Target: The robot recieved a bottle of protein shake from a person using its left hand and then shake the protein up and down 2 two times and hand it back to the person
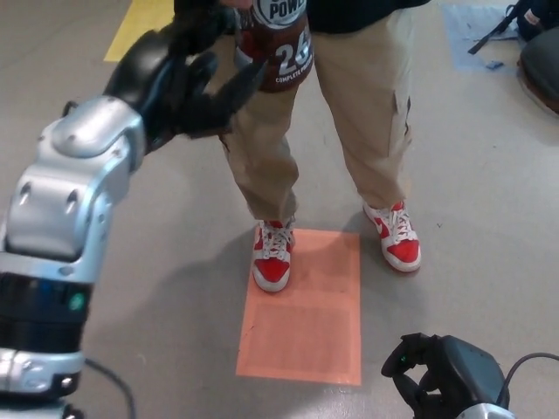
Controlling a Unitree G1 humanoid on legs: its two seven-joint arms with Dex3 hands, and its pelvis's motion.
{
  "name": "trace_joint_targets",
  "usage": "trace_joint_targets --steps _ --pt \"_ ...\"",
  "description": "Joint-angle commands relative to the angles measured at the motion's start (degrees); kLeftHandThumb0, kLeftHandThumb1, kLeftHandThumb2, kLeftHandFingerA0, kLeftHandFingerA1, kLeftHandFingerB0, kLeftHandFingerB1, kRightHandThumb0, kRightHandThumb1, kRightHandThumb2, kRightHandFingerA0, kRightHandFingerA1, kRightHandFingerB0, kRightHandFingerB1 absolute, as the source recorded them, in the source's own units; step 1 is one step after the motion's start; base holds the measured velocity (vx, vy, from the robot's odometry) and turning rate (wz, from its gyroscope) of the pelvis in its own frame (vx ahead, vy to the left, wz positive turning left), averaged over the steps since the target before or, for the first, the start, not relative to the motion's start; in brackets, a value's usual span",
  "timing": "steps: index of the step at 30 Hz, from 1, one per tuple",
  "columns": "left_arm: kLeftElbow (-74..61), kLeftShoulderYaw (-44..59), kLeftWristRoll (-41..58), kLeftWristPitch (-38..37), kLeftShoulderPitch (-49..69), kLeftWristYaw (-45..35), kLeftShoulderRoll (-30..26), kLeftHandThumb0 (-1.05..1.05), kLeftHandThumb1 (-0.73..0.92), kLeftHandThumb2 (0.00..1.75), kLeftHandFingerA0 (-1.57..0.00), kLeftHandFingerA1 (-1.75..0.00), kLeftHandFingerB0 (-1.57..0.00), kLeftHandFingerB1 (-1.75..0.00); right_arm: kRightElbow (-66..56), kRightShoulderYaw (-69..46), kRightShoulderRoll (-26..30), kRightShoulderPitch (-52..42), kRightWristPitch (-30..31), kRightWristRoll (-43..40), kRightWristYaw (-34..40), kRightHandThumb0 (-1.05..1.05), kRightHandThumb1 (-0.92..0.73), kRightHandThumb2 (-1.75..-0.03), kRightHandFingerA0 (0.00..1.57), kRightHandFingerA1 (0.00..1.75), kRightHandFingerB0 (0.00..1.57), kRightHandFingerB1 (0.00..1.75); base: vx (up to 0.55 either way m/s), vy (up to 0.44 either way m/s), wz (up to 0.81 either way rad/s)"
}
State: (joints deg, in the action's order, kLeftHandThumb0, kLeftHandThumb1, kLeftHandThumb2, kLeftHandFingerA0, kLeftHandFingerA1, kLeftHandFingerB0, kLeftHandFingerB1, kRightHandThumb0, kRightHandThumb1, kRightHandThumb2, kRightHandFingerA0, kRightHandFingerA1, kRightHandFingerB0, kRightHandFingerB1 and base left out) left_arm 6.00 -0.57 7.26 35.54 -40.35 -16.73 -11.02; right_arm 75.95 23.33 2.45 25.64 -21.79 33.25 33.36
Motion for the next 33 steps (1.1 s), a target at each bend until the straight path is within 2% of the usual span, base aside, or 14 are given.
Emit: trace_joint_targets --steps 1,2,3,6,7,9,10,17,19,22,23,24,26,33 --pt "0.12 -2.68 -1.59 -7.23 7.67 -6.79 -6.33 -0.85 0.54 0.95 -0.07 -0.26 -0.06 -0.12 0.12 0.67 0.81 0.44 0.51 0.58 -0.32 -0.51 -0.50 -1.12 0.87 0.81 0.89 0.79 0.00 0.000 0.00" --pt "0.27 -3.39 -3.03 -10.11 9.68 -5.91 -6.85 -0.88 0.60 0.94 -0.31 -0.47 -0.06 -0.23 0.13 0.66 0.78 0.52 0.40 0.56 -0.10 -0.51 -0.51 -1.09 0.92 0.76 0.94 0.72 0.00 0.000 0.00" --pt "0.33 -5.77 -7.62 -16.31 13.62 -2.19 -8.08 -0.85 0.75 0.64 -0.44 -0.36 -0.21 -0.28 0.15 0.53 0.66 0.70 0.28 0.36 0.08 -0.51 -0.50 -1.13 0.83 0.81 0.89 0.81 0.00 0.000 0.00" --pt "1.73 -10.13 -16.48 -25.97 18.98 6.62 -10.14 -0.79 0.76 0.64 -0.47 -0.38 -0.32 -0.31 0.10 0.53 0.29 0.95 0.20 0.22 -0.10 -0.51 -0.51 -1.12 0.81 0.83 0.87 0.82 0.00 0.000 0.00" --pt "3.31 -10.87 -18.15 -29.02 21.49 9.41 -10.25 -0.73 0.65 0.63 -0.48 -0.40 -0.34 -0.34 0.08 0.46 0.15 0.79 0.25 0.10 -0.21 -0.52 -0.53 -1.13 0.87 0.87 0.87 0.82 0.00 0.000 0.00" --pt "6.22 -12.08 -20.35 -33.26 25.41 13.35 -10.47 -0.68 0.69 0.61 -0.49 -0.39 -0.35 -0.33 0.09 0.45 0.03 0.40 0.17 0.05 -0.05 -0.53 -0.53 -1.12 0.85 0.84 0.88 0.82 0.00 0.000 0.00" --pt "7.46 -12.42 -20.85 -34.60 26.69 14.50 -10.48 -0.68 0.63 0.62 -0.47 -0.40 -0.35 -0.34 0.09 0.51 0.09 0.30 0.09 0.12 0.07 -0.52 -0.52 -1.14 0.85 0.83 0.89 0.82 0.00 0.000 0.00" --pt "21.88 -16.98 -26.19 -45.58 29.81 24.92 -12.25 -0.63 0.63 0.59 -0.53 -0.40 -0.35 -0.33 0.06 -0.13 0.17 1.23 0.29 -0.48 -0.21 -0.51 -0.53 -1.12 0.83 0.83 0.88 0.81 0.00 0.000 0.00" --pt "27.64 -14.68 -23.29 -49.66 30.11 26.18 -10.29 -0.58 0.55 0.58 -0.51 -0.41 -0.26 -0.31 -0.01 -0.53 0.32 2.17 0.39 -0.85 -0.80 -0.50 -0.51 -1.11 0.81 0.82 0.88 0.81 0.00 0.000 0.00" --pt "32.68 -13.81 -21.98 -51.42 28.49 27.13 -9.09 -0.50 0.54 0.57 -0.47 -0.40 -0.19 -0.29 -0.07 -1.16 0.96 3.24 -0.08 -1.30 -0.67 -0.51 -0.51 -1.11 0.82 0.83 0.89 0.83 0.00 0.000 0.00" --pt "34.55 -13.68 -21.72 -52.00 27.85 27.37 -8.94 -0.55 0.45 0.70 -0.42 -0.48 -0.12 -0.36 -0.08 -1.23 1.09 3.58 -0.04 -1.31 -0.56 -0.50 -0.51 -1.11 0.79 0.81 0.88 0.82 0.00 0.000 0.00" --pt "35.77 -13.67 -21.66 -52.46 27.34 27.69 -8.89 -0.55 0.45 0.70 -0.42 -0.48 -0.12 -0.36 -0.10 -1.23 1.15 3.83 0.04 -1.26 -0.54 -0.50 -0.51 -1.11 0.79 0.81 0.88 0.82 0.00 0.000 0.00" --pt "39.03 -14.25 -22.14 -53.51 26.08 28.78 -9.00 -0.54 0.43 0.68 -0.42 -0.48 -0.08 -0.29 -0.13 -1.32 1.19 4.44 0.52 -1.29 -1.04 -0.51 -0.52 -1.11 0.79 0.81 0.88 0.82 0.00 0.000 0.00" --pt "47.43 -17.95 -25.68 -55.77 23.20 33.56 -9.51 -0.49 0.40 0.68 -0.39 -0.49 -0.06 -0.20 -0.04 -1.36 1.72 6.06 0.99 -1.07 -0.77 -0.48 -0.52 -1.10 0.90 0.79 0.95 0.74 0.00 0.000 0.00"
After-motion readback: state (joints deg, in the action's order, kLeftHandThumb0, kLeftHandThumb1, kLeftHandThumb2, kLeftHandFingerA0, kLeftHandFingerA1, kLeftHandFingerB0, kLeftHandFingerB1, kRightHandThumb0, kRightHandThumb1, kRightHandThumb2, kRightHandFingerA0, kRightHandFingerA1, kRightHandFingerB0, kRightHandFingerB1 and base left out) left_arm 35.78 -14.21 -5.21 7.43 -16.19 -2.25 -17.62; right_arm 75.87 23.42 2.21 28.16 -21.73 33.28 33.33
